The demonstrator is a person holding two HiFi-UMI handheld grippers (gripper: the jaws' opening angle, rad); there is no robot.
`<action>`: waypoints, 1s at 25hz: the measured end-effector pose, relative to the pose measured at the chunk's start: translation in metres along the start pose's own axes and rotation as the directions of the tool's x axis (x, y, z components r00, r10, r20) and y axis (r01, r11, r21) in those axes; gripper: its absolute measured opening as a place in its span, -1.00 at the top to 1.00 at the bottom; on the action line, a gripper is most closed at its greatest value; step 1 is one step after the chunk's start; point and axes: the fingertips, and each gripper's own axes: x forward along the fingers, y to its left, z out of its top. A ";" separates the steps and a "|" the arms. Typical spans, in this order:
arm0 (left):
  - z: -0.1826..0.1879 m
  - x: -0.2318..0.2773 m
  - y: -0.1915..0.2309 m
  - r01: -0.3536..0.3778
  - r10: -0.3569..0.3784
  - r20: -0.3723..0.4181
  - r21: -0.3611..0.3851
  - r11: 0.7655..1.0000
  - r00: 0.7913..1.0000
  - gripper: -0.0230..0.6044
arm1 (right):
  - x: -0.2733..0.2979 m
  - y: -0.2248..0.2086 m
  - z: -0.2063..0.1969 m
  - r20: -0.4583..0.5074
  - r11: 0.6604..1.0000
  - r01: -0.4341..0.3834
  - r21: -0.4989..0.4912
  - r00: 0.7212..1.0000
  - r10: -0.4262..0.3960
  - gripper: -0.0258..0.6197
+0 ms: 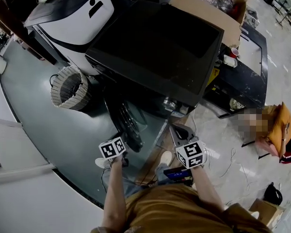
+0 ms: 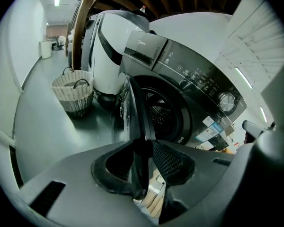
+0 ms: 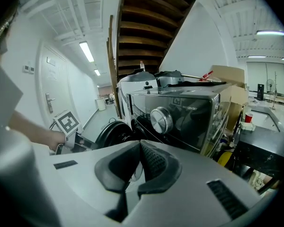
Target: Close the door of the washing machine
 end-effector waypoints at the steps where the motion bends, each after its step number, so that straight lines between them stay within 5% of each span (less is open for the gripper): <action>1: 0.001 0.002 -0.003 0.007 -0.007 0.000 -0.002 1.000 1.000 0.47 | -0.001 -0.001 0.000 0.001 1.000 0.002 -0.001 1.000 -0.002 0.88; 25: 0.022 0.049 -0.076 0.190 -0.191 -0.013 -0.076 0.979 0.981 0.34 | -0.034 -0.030 -0.010 0.006 0.994 0.109 0.034 0.994 -0.109 0.88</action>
